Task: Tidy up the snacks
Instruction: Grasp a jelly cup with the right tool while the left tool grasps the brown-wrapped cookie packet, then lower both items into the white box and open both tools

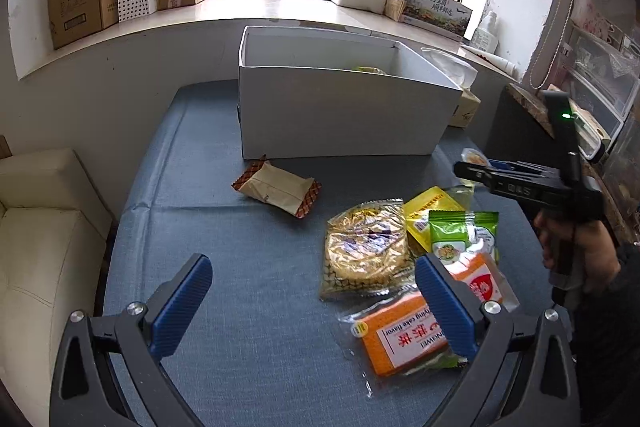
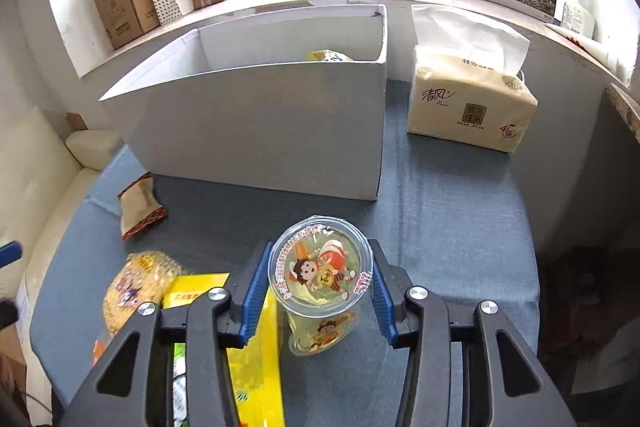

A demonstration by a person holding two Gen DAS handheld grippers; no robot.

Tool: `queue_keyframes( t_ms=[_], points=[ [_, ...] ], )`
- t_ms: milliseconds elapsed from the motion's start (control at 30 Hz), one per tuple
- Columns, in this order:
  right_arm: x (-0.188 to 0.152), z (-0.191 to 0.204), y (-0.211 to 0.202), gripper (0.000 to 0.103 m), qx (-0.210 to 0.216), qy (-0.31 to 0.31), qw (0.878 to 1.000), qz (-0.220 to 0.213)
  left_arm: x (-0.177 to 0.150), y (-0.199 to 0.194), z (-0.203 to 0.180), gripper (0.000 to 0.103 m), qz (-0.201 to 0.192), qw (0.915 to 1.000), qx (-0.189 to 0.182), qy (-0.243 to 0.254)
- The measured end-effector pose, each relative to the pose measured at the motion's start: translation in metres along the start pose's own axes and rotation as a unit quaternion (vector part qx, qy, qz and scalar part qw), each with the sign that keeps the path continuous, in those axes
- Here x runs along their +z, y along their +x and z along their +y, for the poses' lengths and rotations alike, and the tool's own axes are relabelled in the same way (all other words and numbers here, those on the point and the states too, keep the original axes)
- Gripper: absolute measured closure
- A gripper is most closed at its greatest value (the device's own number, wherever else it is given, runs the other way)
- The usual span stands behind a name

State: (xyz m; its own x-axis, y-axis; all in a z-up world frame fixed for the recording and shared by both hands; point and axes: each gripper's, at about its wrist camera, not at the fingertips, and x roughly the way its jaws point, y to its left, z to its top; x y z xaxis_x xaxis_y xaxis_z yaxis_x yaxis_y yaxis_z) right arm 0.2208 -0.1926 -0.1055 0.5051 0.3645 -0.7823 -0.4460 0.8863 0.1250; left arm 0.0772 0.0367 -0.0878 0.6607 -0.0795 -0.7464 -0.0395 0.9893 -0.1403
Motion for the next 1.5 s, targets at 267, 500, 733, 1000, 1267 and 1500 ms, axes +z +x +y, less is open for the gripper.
queue_keyframes(
  t_ms=[267, 500, 733, 1000, 1267, 1500],
  points=[
    [-0.032, 0.018, -0.055, 0.053, 0.043, 0.014, 0.998, -0.048, 0.038, 0.084, 0.024, 0.000, 0.057, 0.9979, 0.010, -0.029],
    [-0.052, 0.024, -0.082, 0.053, 0.068, 0.033, 0.995, -0.061, 0.057, 0.138, 0.018, 0.000, 0.090, 0.9928, 0.071, 0.033],
    [-0.056, 0.017, -0.088, 0.053, 0.065, 0.043, 0.995, -0.064, 0.051, 0.147, 0.021, 0.023, 0.106, 0.9909, 0.050, 0.066],
    [-0.057, 0.025, -0.086, 0.053, 0.071, 0.039, 0.995, -0.064, 0.046, 0.112, 0.023, 0.037, 0.084, 0.9938, 0.053, 0.049],
    [-0.040, 0.032, -0.084, 0.053, 0.090, 0.044, 0.992, -0.072, 0.056, 0.020, 0.021, 0.037, 0.007, 0.9998, -0.010, -0.016],
    [0.027, 0.034, -0.087, 0.053, 0.105, 0.043, 0.988, -0.103, 0.123, -0.025, 0.016, 0.037, -0.058, 0.9976, -0.033, -0.018]
  ],
)
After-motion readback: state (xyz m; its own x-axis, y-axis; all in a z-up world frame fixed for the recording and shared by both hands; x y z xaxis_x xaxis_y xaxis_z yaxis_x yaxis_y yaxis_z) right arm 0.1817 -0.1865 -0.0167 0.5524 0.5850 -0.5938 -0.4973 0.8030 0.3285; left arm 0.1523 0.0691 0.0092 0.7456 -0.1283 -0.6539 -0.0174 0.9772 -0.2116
